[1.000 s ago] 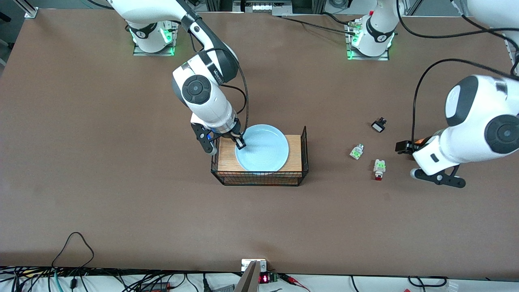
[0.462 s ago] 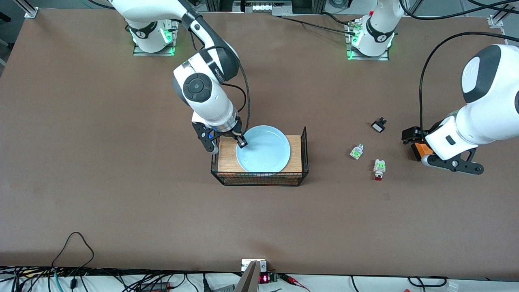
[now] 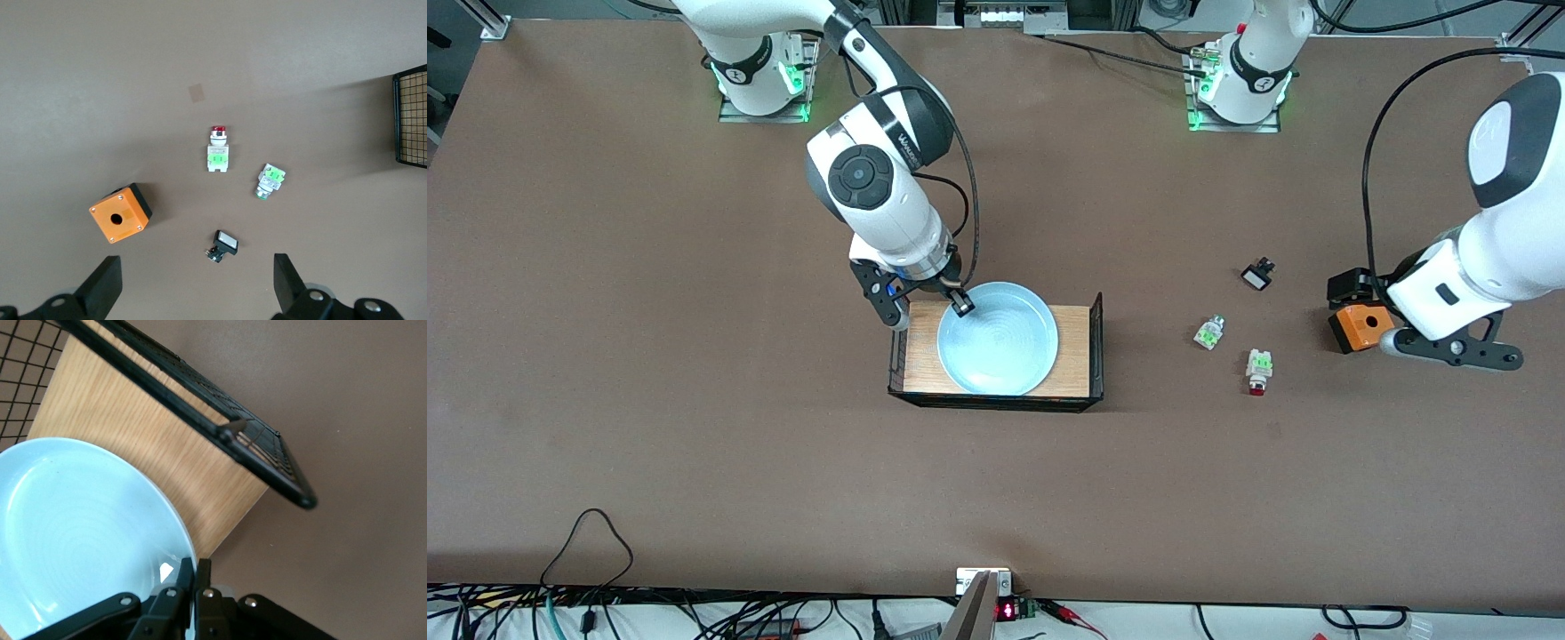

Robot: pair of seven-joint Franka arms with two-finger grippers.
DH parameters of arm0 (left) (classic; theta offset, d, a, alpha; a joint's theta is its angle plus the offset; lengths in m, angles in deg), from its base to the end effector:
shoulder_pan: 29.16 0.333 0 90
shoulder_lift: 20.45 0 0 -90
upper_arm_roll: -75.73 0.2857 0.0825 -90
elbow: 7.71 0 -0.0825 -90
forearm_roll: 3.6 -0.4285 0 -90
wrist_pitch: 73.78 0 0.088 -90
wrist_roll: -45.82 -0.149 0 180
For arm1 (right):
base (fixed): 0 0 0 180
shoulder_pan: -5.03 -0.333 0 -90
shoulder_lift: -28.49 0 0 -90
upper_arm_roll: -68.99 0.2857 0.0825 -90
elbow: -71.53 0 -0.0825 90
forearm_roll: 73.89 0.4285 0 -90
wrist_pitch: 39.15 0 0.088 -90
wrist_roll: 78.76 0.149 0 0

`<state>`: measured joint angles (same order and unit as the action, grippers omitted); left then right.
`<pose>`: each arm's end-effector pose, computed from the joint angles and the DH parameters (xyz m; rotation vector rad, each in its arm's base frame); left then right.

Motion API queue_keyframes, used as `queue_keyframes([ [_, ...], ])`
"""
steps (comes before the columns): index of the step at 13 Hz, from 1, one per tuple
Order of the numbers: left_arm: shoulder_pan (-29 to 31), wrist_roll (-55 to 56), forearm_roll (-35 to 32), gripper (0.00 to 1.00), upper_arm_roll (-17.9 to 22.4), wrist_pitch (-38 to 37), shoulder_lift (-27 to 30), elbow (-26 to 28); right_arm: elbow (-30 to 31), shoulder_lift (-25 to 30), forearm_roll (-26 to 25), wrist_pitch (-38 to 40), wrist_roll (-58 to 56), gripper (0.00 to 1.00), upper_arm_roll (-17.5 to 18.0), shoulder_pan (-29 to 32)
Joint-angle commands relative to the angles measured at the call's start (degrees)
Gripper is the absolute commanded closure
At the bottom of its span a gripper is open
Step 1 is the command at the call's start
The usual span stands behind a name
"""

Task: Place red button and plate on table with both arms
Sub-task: 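Open the left gripper and withdraw while the right gripper lifts the plate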

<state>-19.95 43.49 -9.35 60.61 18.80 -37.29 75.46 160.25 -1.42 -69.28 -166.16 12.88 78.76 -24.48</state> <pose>0.6644 -0.0391 0.4359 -3.1002 0.2299 0.1848 0.5761 0.4628 0.2775 -2.5884 1.3911 0.1088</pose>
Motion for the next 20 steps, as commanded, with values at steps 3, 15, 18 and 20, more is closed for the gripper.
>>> queue_keyframes([
  [3,-3.9,0.0,3.7,0.00,5.3,0.3,1.9,1.7,-0.1,0.9,-0.6,-0.1,0.6,1.00,-0.2,0.0],
  [15,-8.1,-0.3,3.4,0.00,11.9,3.7,7.4,8.5,-0.3,8.5,-0.1,10.8,-2.5,1.00,-0.3,-2.4],
  [18,-7.2,-0.6,3.1,0.00,11.7,-0.2,9.1,7.9,-0.5,11.7,0.0,12.7,-5.8,1.00,-0.6,-1.1],
  [20,-7.3,-0.6,3.3,0.00,10.6,-2.0,10.9,7.6,-0.7,12.7,0.0,15.2,-10.8,1.00,-1.0,0.8],
])
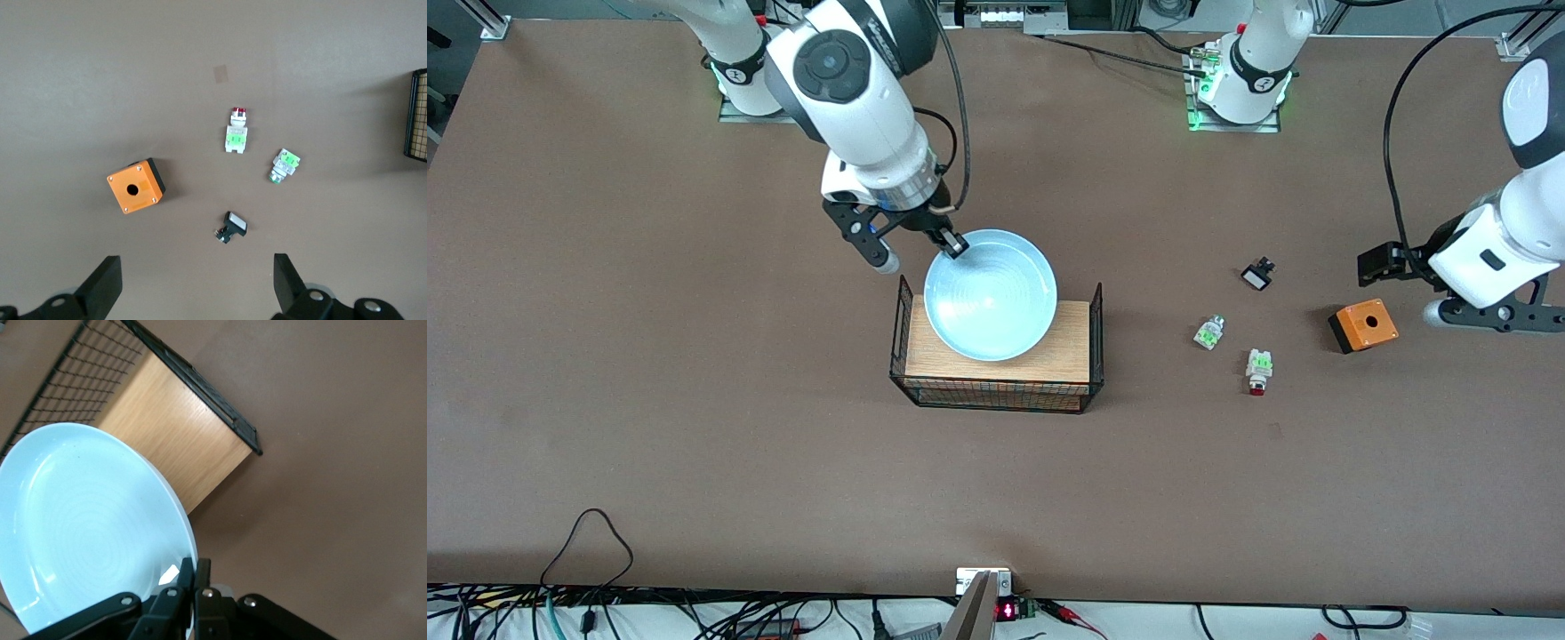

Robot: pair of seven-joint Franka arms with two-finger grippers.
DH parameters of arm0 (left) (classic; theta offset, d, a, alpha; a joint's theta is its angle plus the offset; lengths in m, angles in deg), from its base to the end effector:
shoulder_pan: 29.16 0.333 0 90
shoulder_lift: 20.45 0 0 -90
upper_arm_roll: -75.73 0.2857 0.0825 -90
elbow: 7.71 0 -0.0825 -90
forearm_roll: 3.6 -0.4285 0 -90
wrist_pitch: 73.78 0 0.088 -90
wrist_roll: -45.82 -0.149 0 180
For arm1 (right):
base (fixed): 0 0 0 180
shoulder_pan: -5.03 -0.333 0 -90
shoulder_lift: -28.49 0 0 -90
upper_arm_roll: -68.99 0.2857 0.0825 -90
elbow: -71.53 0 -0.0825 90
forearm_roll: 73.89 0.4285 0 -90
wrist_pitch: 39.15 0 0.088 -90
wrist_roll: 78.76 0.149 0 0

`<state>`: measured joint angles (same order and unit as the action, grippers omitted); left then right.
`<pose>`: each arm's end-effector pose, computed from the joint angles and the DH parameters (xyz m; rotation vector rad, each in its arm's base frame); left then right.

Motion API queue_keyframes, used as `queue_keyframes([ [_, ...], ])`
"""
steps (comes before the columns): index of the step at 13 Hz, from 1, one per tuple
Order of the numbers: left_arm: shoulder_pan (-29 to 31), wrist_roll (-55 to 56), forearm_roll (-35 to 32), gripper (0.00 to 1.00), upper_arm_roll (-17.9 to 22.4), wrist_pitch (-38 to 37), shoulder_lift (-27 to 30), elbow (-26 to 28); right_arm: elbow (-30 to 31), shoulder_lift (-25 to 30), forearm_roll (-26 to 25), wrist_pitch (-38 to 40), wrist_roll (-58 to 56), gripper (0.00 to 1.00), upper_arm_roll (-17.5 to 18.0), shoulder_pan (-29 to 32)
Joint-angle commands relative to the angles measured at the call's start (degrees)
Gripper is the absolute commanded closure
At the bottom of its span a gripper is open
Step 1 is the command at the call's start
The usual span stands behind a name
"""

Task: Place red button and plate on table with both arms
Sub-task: 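Carry the blue plate with the right gripper and lower it onto the table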

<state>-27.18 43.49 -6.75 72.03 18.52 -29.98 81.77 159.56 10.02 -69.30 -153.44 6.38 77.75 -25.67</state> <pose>0.6348 -0.0092 0.4576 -3.0907 0.1173 0.1811 0.5490 0.4507 0.4027 -2.7055 1.2022 0.0654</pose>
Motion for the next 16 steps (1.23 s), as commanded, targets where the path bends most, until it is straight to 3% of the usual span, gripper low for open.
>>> queue_keyframes([
  [1,-0.3,-0.4,0.4,0.00,-1.3,-2.3,3.6,-0.5,-1.3,1.3,0.0,4.9,-7.7,1.00,0.0,3.9],
  [3,-0.6,0.0,0.8,0.00,-1.1,-5.9,2.9,-1.9,-4.4,1.5,0.2,11.6,-17.6,1.00,-0.1,7.8],
  [8,-1.6,-2.6,-0.1,0.00,-1.3,-8.2,-0.6,-4.8,-2.9,5.5,0.9,19.7,-52.6,1.00,-4.2,20.6],
  [12,-1.1,-2.9,-0.3,0.00,-1.3,-8.4,-1.5,-5.6,5.5,7.1,0.5,17.1,-70.2,1.00,-5.6,28.7],
  [14,-1.0,-3.5,-0.4,0.00,-1.3,-8.5,-2.5,-5.7,10.6,7.1,0.0,12.6,-77.8,1.00,-5.7,31.9],
  [16,-0.2,-11.9,-0.5,0.00,-1.0,-11.5,-1.7,-4.6,17.2,7.1,-0.1,5.0,-85.5,1.00,-5.7,33.3],
])
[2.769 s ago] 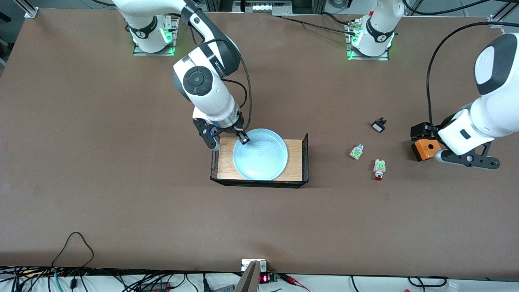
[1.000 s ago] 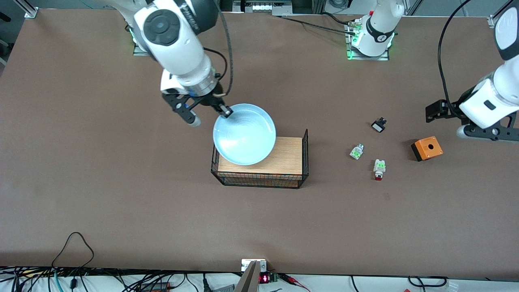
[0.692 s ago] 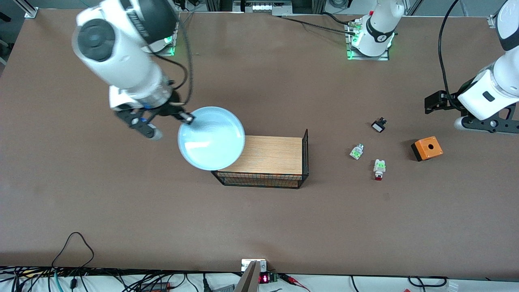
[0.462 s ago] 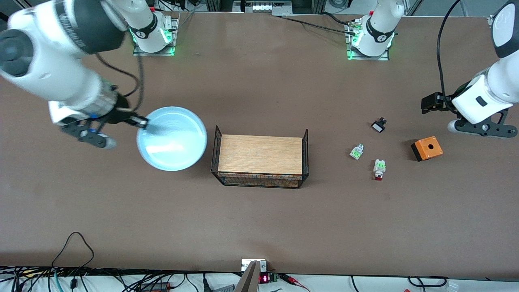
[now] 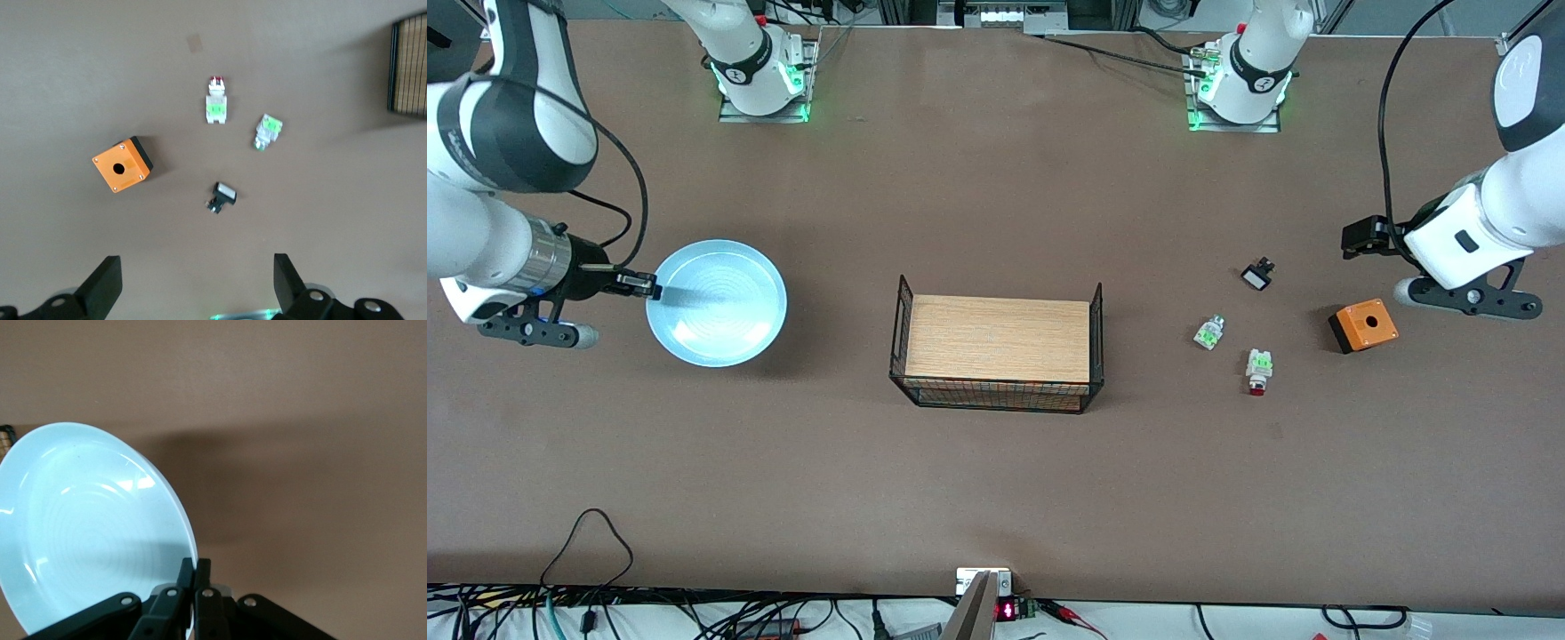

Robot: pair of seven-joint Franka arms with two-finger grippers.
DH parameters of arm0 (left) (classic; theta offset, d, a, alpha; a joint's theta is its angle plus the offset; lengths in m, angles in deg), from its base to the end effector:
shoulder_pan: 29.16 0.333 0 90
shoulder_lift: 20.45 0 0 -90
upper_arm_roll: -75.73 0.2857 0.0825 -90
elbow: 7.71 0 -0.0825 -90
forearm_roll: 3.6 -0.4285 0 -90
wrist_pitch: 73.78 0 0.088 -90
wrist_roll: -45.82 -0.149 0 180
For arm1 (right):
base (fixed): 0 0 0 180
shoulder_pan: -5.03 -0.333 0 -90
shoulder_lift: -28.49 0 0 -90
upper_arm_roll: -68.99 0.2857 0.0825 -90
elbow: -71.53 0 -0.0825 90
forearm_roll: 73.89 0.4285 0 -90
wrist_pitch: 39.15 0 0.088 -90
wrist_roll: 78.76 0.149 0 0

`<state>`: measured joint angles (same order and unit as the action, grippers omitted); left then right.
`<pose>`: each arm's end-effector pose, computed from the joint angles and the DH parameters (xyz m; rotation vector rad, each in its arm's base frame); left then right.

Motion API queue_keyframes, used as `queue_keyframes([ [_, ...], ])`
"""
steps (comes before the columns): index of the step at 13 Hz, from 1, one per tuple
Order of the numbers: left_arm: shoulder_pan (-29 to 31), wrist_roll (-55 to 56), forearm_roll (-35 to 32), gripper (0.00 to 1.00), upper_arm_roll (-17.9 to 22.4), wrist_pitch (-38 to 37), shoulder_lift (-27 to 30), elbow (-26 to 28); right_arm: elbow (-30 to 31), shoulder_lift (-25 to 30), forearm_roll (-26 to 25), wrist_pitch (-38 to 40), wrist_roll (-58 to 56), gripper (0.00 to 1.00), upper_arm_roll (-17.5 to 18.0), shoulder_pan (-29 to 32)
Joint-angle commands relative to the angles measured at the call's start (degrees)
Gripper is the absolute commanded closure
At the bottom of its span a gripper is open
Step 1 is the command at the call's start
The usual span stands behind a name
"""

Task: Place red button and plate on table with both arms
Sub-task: 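Carry the blue plate with the right gripper and lower it onto the table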

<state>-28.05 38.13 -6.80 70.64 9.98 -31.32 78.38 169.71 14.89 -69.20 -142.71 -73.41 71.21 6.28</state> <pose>0.6211 -0.0312 0.4634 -3.0732 0.3151 0.3580 0.6416 0.0202 0.3494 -3.0501 0.1554 0.2263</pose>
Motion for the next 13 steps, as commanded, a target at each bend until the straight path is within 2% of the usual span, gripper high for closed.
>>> queue_keyframes([
  [1,1.3,-7.9,-0.5,0.00,0.6,-3.1,-0.3,-1.2,10.5,2.3,-0.3,-9.3,-8.4,1.00,0.9,1.7],
  [3,3.2,-11.1,-0.1,0.00,0.3,-2.9,0.0,-2.2,16.5,1.6,-0.3,-17.6,-14.1,1.00,0.9,2.4],
  [7,1.9,-6.8,-0.3,0.00,-1.9,-3.4,0.2,-2.4,27.6,-0.2,-0.3,-32.2,-23.4,1.00,0.9,5.7],
  [8,1.8,-6.8,-0.7,0.00,-2.0,-3.5,0.1,-4.1,29.2,-1.0,-0.4,-34.7,-25.9,1.00,0.9,6.5],
  [9,2.1,-6.9,-0.7,0.00,-1.9,-4.0,0.2,-5.9,29.5,-2.2,-0.3,-35.9,-27.3,0.94,0.9,7.1],
  [11,2.1,-5.3,-0.5,0.00,-1.9,-6.5,0.2,-6.7,29.3,-2.3,0.2,-35.6,-25.8,0.00,0.9,7.4],
  [13,1.9,-2.4,-0.6,0.00,-2.1,-6.8,0.3,-6.8,28.0,-0.3,0.2,-32.0,-24.9,0.00,0.9,7.1],
])
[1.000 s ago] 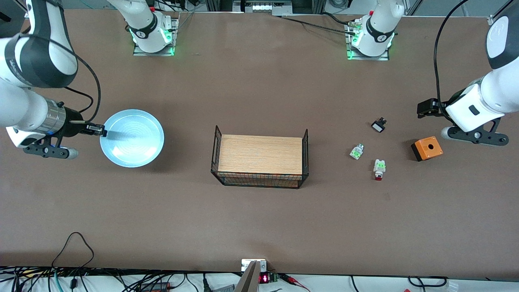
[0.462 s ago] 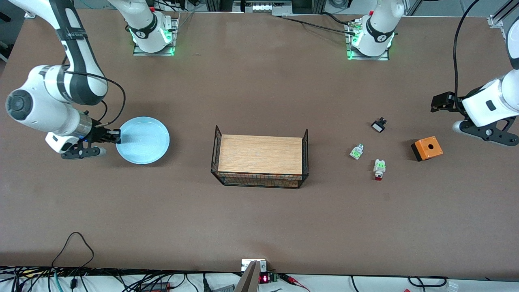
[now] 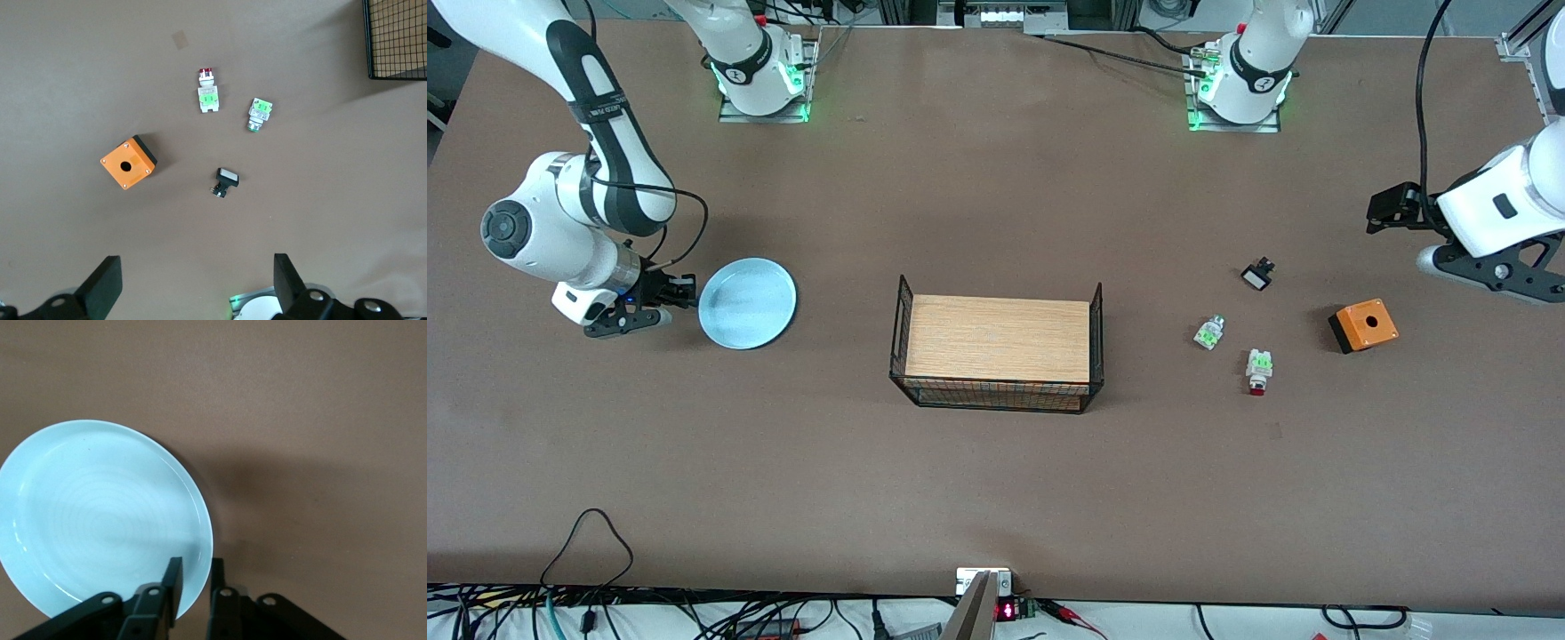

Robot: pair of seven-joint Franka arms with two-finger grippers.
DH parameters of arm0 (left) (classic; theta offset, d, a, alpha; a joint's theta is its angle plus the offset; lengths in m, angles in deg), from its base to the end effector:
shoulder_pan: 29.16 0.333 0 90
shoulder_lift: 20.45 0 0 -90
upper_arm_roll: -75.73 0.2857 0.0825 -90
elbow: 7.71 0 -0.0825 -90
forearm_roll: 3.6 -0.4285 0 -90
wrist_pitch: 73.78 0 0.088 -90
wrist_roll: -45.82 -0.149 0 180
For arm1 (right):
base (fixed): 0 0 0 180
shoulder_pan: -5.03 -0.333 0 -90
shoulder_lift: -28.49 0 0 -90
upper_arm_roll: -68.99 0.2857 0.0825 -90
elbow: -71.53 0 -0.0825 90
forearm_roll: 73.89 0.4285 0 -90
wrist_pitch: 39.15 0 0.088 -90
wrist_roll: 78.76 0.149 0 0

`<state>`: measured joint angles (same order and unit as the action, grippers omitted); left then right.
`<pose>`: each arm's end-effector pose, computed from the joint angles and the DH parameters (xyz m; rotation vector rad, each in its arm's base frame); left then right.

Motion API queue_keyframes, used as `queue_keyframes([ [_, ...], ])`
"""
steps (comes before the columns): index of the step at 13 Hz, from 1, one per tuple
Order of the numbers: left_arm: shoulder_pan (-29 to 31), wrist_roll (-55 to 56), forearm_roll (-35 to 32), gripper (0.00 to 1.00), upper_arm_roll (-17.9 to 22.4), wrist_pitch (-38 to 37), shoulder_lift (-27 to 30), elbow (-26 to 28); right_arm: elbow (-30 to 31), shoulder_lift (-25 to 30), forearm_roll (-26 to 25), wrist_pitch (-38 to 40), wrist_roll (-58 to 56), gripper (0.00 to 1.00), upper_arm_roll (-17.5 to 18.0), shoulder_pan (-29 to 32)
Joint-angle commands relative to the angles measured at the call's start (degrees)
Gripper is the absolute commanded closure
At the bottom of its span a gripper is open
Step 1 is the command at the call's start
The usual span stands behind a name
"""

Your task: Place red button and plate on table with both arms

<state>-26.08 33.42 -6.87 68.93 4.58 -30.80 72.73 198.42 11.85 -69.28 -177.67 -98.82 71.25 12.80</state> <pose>0.6153 -0.0256 0.5122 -3.0745 0.4274 0.3393 0.5545 -0.0495 0.1317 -3.0460 -0.2905 0.1096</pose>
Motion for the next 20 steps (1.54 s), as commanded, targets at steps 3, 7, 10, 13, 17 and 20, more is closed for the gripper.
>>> queue_keyframes([
  [3,0.1,2.4,-0.4,0.00,-1.2,-1.5,-0.1,-1.2,-7.3,4.8,0.2,13.8,9.9,0.00,1.5,-1.3],
  [7,-0.2,2.5,-0.2,0.00,-1.5,-1.4,-0.1,-1.3,-19.6,5.1,0.6,30.8,22.2,0.00,1.5,-5.9],
  [10,-0.1,3.6,-0.1,0.00,-1.2,-1.4,-0.3,-3.5,-29.7,5.1,-0.1,41.3,25.4,0.00,1.4,-6.6],
  [13,0.8,3.8,0.5,0.00,-0.9,-1.4,0.1,-3.2,-37.7,5.8,-1.9,48.7,25.4,0.00,-0.1,-6.5],
  [17,0.7,4.2,0.5,0.00,-0.7,-1.6,0.1,-3.6,-42.1,7.8,-7.8,49.0,24.4,0.00,-3.9,-7.0],
  [20,0.6,4.4,0.6,0.00,-0.8,-1.5,-0.3,-3.6,-42.0,8.7,-4.7,50.4,20.0,0.00,-9.9,-9.6],
])
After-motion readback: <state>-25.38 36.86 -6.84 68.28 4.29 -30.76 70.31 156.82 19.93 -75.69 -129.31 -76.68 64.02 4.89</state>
